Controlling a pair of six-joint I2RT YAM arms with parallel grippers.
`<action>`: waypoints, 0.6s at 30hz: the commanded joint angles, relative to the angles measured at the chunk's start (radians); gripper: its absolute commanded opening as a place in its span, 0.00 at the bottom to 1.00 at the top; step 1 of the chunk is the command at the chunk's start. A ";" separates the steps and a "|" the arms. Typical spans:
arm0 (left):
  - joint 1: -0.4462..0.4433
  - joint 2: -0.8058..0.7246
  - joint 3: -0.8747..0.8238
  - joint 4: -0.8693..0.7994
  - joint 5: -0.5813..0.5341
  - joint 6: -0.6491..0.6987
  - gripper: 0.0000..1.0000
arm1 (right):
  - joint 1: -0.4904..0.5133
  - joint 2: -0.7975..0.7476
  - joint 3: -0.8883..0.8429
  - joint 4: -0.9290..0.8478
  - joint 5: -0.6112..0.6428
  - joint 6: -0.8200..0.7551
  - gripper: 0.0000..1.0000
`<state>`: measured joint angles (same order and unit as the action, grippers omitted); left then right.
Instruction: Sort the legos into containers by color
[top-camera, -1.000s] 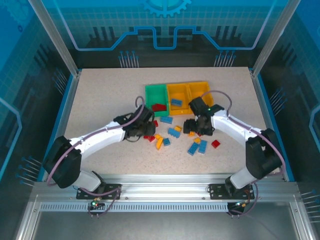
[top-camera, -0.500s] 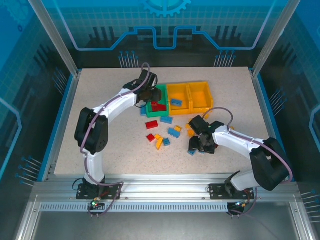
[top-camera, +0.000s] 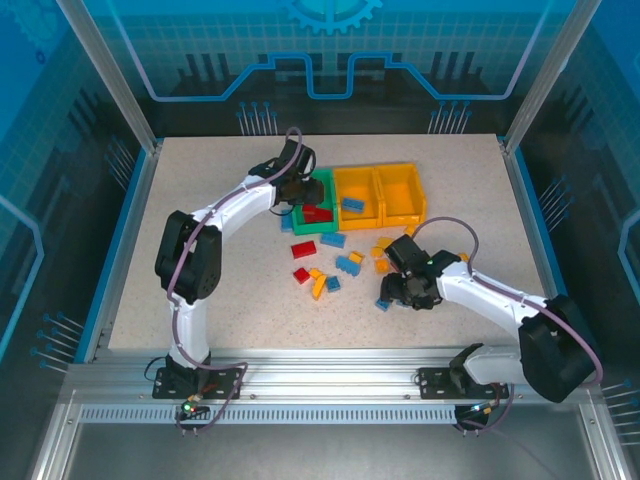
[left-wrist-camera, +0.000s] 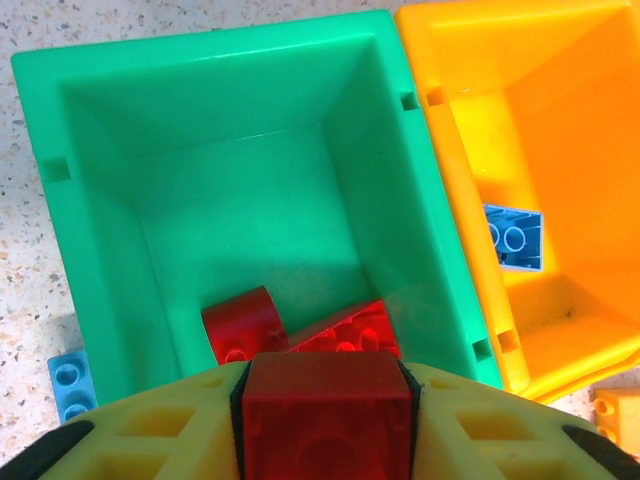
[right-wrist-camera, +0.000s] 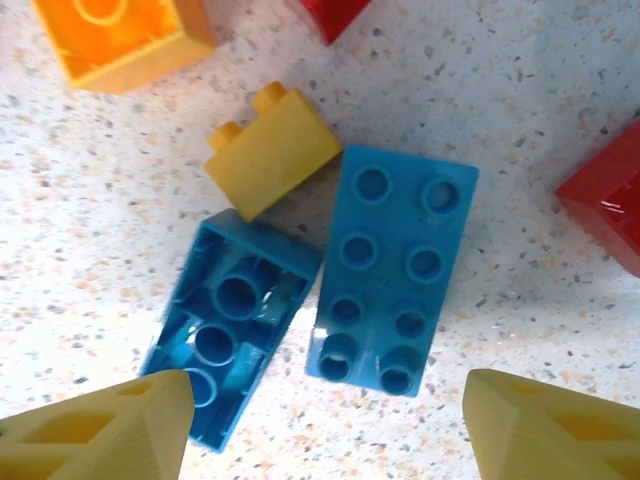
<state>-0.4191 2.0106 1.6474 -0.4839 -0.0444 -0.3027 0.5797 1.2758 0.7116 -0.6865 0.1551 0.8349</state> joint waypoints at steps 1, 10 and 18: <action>0.015 0.017 0.062 -0.021 -0.008 0.034 0.42 | 0.019 -0.019 0.008 -0.013 -0.044 0.066 0.75; 0.021 0.074 0.100 -0.044 -0.001 0.030 0.54 | 0.077 0.075 0.021 0.068 -0.089 0.199 0.75; 0.020 0.003 0.017 0.006 0.032 -0.011 0.68 | 0.078 0.131 0.039 0.091 -0.060 0.221 0.68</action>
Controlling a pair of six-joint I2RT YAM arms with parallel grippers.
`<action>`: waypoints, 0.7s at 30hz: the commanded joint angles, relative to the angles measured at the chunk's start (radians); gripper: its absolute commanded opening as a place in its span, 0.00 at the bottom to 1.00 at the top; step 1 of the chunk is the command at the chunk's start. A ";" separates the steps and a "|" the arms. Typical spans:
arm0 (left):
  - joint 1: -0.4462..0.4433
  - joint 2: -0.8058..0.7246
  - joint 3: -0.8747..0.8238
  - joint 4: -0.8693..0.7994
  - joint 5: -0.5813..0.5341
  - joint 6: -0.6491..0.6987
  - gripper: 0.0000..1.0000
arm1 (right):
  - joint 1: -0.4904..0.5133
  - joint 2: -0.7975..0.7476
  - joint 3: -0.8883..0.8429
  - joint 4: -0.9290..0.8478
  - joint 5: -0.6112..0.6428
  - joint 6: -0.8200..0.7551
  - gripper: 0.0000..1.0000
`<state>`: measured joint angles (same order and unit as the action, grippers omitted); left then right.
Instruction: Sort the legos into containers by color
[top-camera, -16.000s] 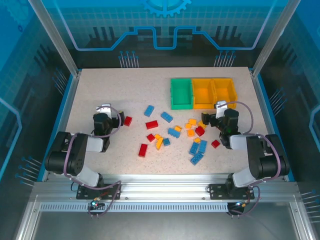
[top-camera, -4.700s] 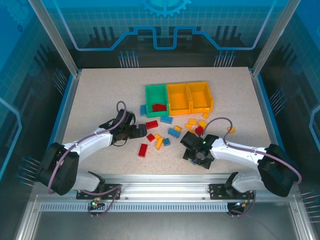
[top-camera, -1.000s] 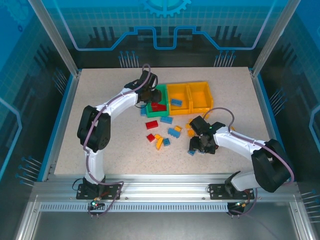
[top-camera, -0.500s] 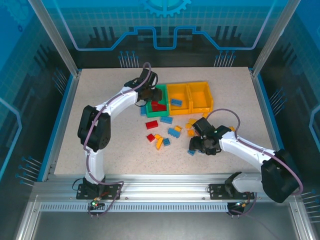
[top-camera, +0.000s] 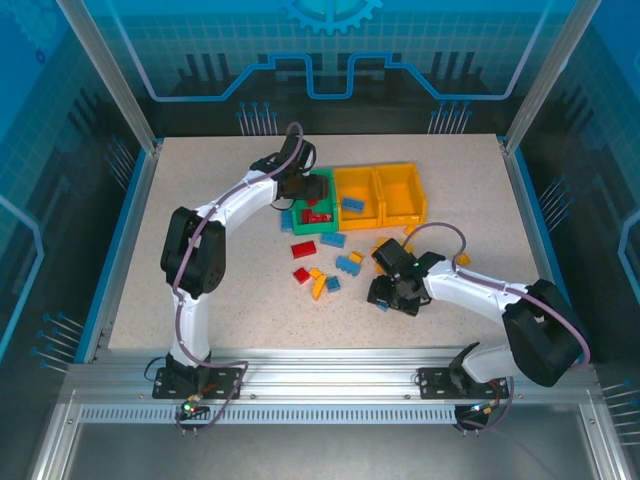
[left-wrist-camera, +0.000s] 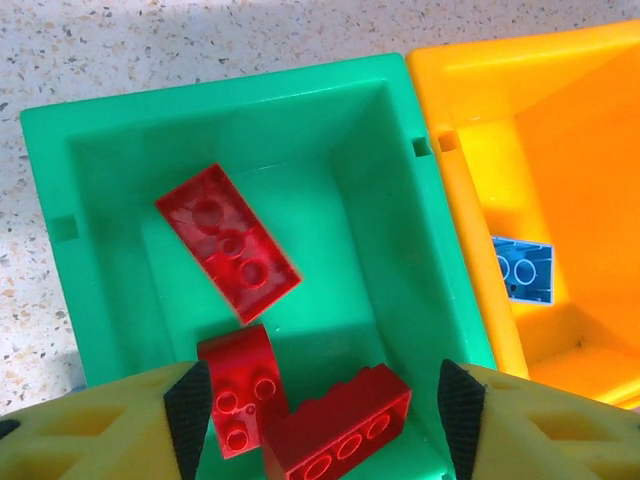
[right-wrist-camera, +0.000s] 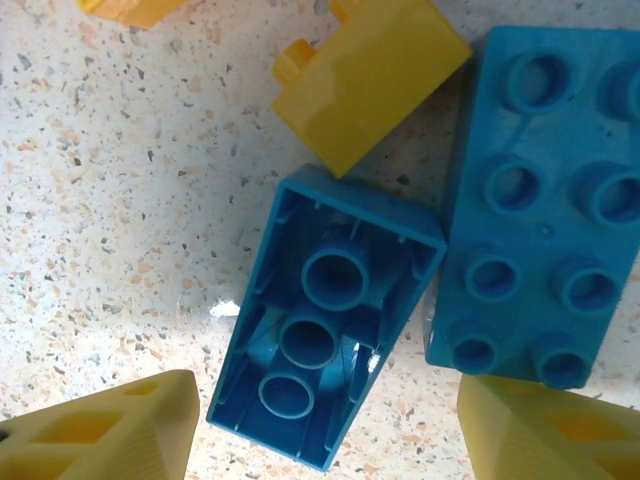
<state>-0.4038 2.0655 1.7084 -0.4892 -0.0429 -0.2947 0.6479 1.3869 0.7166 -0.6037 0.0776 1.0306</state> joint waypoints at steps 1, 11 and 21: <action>0.004 -0.075 -0.068 0.029 0.035 -0.023 0.70 | 0.010 0.032 0.041 0.010 0.022 0.025 0.67; 0.002 -0.295 -0.315 0.108 0.029 -0.035 0.80 | 0.047 0.100 0.094 -0.026 0.061 0.007 0.34; -0.007 -0.475 -0.594 0.145 0.022 -0.061 0.81 | 0.100 0.054 0.306 -0.150 0.124 -0.118 0.27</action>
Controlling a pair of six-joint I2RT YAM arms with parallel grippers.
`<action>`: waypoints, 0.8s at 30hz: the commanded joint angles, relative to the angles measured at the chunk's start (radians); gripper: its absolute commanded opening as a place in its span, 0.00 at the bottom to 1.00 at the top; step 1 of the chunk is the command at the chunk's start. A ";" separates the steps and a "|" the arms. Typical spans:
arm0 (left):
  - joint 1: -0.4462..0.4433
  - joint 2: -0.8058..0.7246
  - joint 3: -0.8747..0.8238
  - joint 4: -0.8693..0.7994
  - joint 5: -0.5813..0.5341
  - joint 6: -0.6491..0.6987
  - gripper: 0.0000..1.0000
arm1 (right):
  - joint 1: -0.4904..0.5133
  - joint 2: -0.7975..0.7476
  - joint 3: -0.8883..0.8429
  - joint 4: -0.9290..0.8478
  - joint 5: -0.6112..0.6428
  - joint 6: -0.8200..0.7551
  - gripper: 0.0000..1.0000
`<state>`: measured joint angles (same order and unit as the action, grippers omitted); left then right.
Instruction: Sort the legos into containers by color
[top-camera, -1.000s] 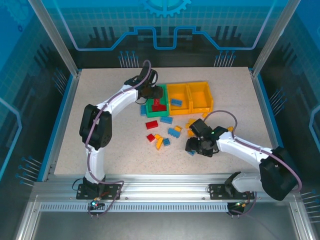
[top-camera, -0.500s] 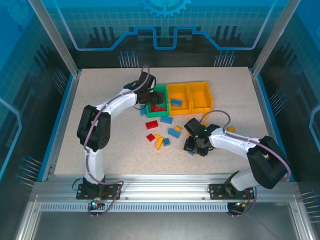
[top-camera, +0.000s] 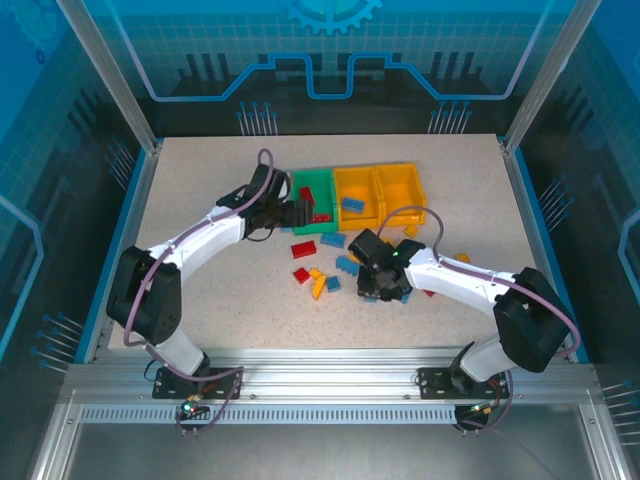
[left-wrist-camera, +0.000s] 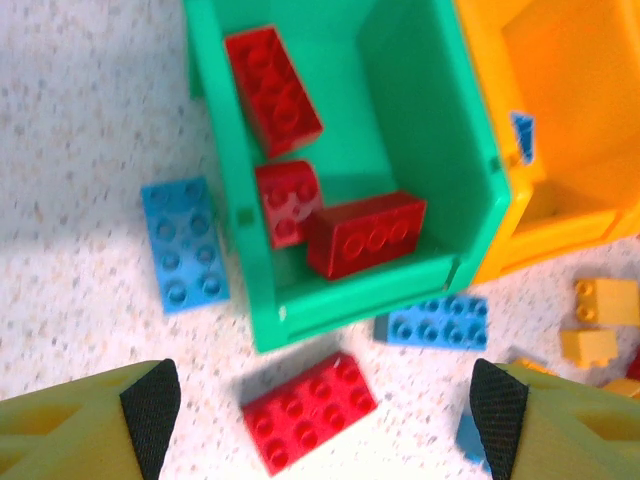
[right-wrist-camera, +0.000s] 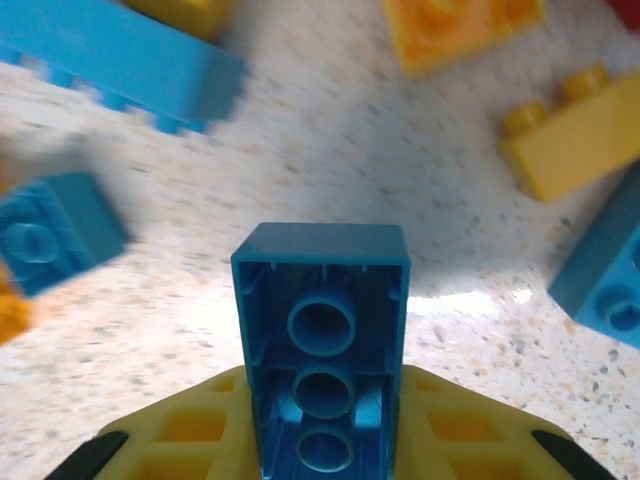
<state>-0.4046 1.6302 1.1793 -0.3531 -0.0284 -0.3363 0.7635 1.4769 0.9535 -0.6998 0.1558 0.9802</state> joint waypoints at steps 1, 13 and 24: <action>-0.012 -0.048 -0.085 0.006 0.001 -0.020 0.81 | -0.034 -0.036 0.095 -0.056 0.054 -0.098 0.27; -0.029 -0.051 -0.197 0.031 -0.070 -0.061 0.86 | -0.311 0.373 0.609 -0.024 -0.017 -0.472 0.24; 0.048 0.035 -0.105 -0.023 -0.071 -0.075 0.87 | -0.373 0.711 0.964 -0.118 -0.050 -0.518 0.27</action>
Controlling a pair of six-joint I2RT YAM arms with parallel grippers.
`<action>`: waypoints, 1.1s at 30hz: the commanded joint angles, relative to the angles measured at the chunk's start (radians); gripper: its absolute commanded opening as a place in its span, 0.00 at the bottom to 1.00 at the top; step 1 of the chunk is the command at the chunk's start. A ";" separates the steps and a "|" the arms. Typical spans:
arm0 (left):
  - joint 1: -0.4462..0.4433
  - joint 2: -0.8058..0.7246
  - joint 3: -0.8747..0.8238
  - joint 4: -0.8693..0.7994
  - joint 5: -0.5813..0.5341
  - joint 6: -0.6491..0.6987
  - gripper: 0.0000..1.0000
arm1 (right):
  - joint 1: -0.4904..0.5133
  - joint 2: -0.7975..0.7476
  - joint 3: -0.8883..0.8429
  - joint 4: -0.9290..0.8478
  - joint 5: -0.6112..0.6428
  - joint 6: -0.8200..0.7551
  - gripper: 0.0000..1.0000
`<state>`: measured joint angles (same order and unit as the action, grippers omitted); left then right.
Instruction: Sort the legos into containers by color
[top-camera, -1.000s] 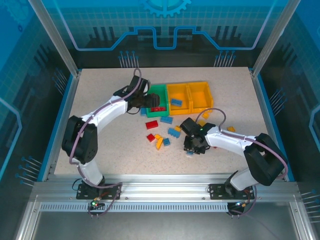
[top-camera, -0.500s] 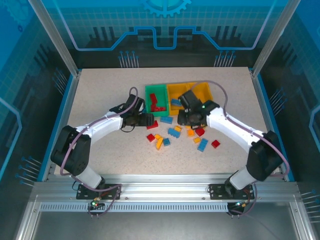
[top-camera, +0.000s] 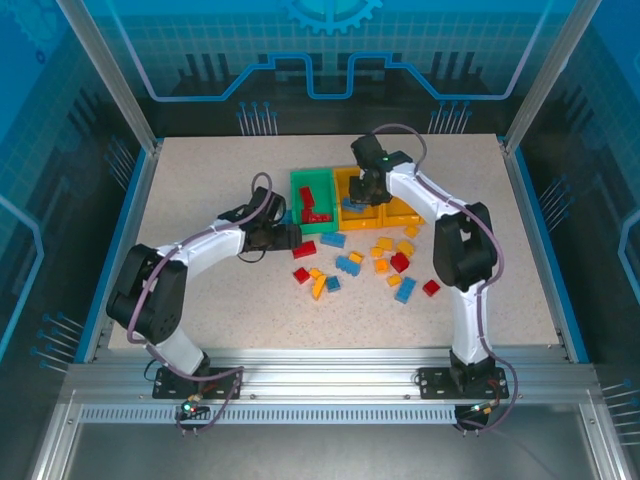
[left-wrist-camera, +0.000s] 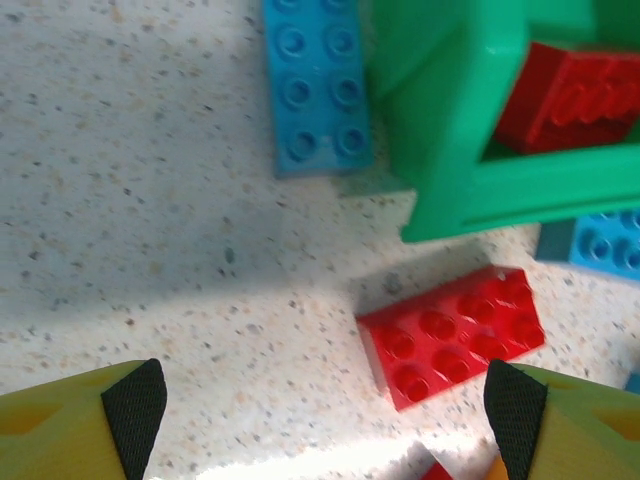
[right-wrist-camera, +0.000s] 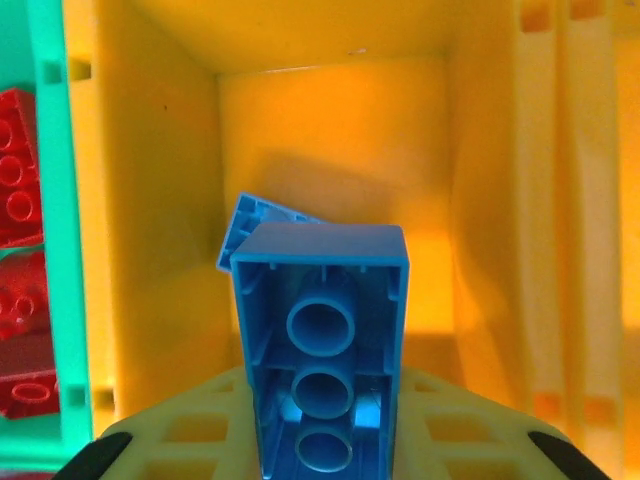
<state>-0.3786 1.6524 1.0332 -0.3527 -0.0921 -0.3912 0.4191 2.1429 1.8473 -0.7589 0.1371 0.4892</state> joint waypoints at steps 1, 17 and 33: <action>0.028 0.016 0.050 -0.029 -0.006 -0.022 0.87 | -0.035 0.063 0.087 -0.068 -0.031 -0.027 0.28; 0.063 0.275 0.326 -0.119 0.021 -0.019 0.85 | -0.101 0.080 0.033 -0.015 -0.076 -0.001 0.63; 0.064 0.477 0.502 -0.201 -0.012 0.015 0.52 | -0.103 -0.194 -0.175 0.083 -0.049 -0.040 0.81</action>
<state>-0.3233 2.1086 1.5074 -0.5205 -0.0933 -0.3843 0.3424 1.9972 1.6989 -0.6842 0.0570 0.4763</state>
